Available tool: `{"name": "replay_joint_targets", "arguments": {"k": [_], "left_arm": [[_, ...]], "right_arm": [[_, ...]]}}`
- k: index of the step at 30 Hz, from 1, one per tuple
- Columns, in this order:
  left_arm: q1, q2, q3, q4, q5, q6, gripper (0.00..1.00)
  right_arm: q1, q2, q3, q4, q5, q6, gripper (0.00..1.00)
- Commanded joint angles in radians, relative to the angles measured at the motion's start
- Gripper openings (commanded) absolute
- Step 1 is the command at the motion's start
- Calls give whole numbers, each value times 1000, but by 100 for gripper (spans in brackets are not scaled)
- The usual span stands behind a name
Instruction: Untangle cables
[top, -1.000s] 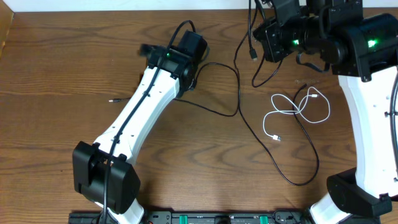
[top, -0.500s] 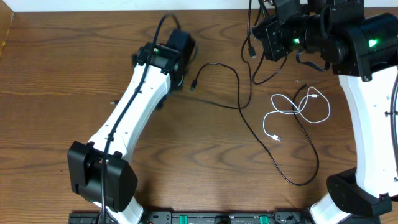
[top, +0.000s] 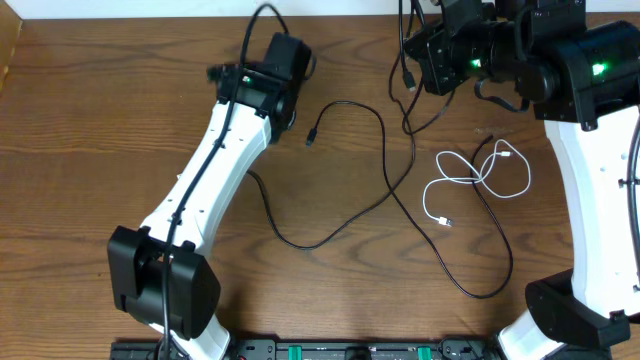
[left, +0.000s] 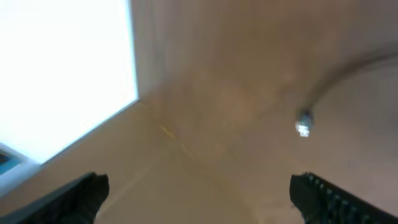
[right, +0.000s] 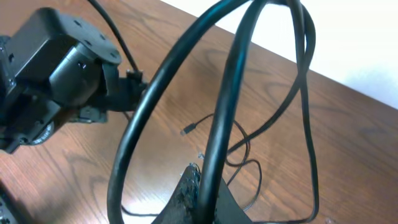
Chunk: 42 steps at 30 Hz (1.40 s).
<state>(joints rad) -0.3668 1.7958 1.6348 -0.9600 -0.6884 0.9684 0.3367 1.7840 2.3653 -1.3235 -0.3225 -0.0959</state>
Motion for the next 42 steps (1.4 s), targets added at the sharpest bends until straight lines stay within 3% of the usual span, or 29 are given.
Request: {"name": "replay_joint_targets", "arguments": {"k": [1,6,11,14,18,26,42], "left_arm": [[4,2,5,269,-37,-25,98],[6,2,5,690,-151,-69,98],[15,1,5,902,-199,-70,98],[15,1,5,912,-197,-74,98],[15,0,5,915,-196,-227,98],[8,-4,5,830,-191,-410,98],[-28,-45,5,706,-103,-496,98]], "right_arm": [[-4,2,2,-2,-2,-10,1],[-19,2,2,-4,42,0,1],[-26,0,2,-19,185,85,1],[-26,-11,2,-30,277,127,1],[-26,-48,5,-43,367,146,1],[-29,-196,5,-153,615,216,1],[-233,-404,5,-365,766,324,1]]}}
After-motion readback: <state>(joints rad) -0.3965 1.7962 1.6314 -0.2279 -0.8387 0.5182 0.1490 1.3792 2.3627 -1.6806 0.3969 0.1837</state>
